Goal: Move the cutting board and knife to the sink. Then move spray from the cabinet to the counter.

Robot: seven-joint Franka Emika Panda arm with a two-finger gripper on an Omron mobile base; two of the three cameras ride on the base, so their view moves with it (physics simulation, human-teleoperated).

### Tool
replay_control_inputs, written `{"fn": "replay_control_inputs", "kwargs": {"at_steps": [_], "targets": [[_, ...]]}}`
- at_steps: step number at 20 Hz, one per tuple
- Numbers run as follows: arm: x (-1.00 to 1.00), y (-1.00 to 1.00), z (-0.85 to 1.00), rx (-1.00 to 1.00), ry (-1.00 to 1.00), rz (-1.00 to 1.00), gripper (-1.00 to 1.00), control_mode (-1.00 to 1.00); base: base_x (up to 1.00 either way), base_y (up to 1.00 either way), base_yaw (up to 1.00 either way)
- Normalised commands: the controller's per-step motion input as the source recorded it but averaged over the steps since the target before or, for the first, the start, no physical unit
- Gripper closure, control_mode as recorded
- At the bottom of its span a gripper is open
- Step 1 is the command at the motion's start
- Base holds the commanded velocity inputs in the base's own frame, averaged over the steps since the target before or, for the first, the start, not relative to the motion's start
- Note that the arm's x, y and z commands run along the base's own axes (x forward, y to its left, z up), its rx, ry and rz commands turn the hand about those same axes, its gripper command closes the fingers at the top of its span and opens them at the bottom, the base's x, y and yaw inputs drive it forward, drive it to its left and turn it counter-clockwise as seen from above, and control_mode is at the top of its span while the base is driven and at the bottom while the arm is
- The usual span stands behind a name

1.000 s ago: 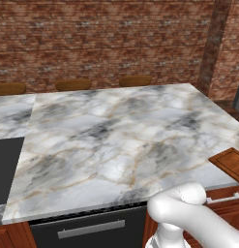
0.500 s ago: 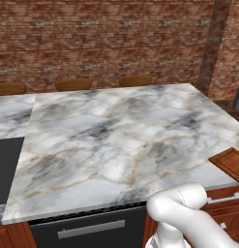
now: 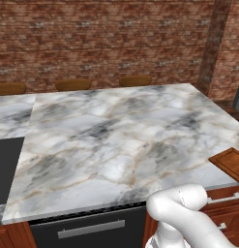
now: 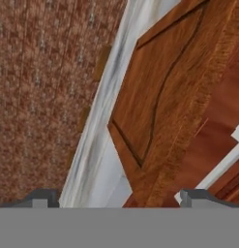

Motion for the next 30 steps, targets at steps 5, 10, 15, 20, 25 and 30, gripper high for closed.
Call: {"fn": "replay_control_inputs", "kwargs": {"at_steps": [5,10,15,20,25,30], "targets": [[0.06,0.00,-0.18,0.00,-0.03,0.00,-1.00,-1.00,0.00,0.00,0.00],[0.14,0.00,-0.19,0.00,-0.04,0.00,-1.00,-1.00,0.00,0.00,0.00],[0.14,0.00,-0.17,0.00,-0.02,0.00,-1.00,-1.00,0.00,0.00,0.00],[0.13,0.00,-0.12,0.00,-0.02,0.00,-1.00,-1.00,0.00,0.00,0.00],[0.03,0.00,-0.01,0.00,-0.03,0.00,-1.00,-1.00,0.00,0.00,0.00],[0.05,0.00,0.00,0.00,-0.01,0.00,1.00,-1.00,0.00,0.00,0.00]]}}
